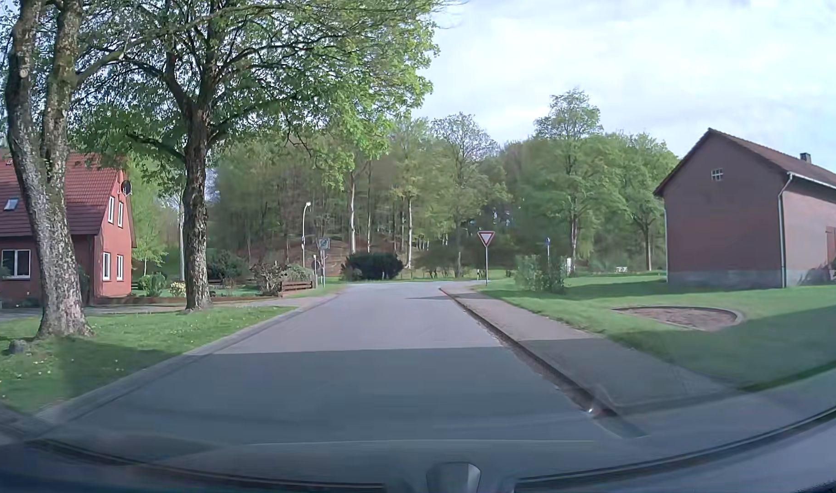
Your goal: Follow the waypoints while adhering to traffic rules and regulations
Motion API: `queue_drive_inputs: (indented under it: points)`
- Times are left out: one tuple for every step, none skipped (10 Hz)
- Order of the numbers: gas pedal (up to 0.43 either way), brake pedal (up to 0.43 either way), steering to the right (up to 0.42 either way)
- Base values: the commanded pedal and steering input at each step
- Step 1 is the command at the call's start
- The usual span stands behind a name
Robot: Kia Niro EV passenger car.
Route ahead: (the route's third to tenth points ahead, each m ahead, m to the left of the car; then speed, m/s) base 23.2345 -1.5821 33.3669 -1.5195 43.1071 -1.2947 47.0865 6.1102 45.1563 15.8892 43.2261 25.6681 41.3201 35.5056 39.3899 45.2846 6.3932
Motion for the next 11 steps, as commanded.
queue_drive_inputs:
  points:
    - [0.028,0.000,-0.007]
    - [0.028,0.000,-0.006]
    - [0.028,0.000,-0.006]
    - [0.028,0.000,-0.006]
    - [0.028,0.000,-0.006]
    - [0.028,0.000,-0.006]
    - [0.028,0.000,-0.006]
    - [0.028,0.000,-0.006]
    - [0.028,0.000,-0.005]
    - [0.028,0.000,-0.005]
    - [0.028,0.000,-0.005]
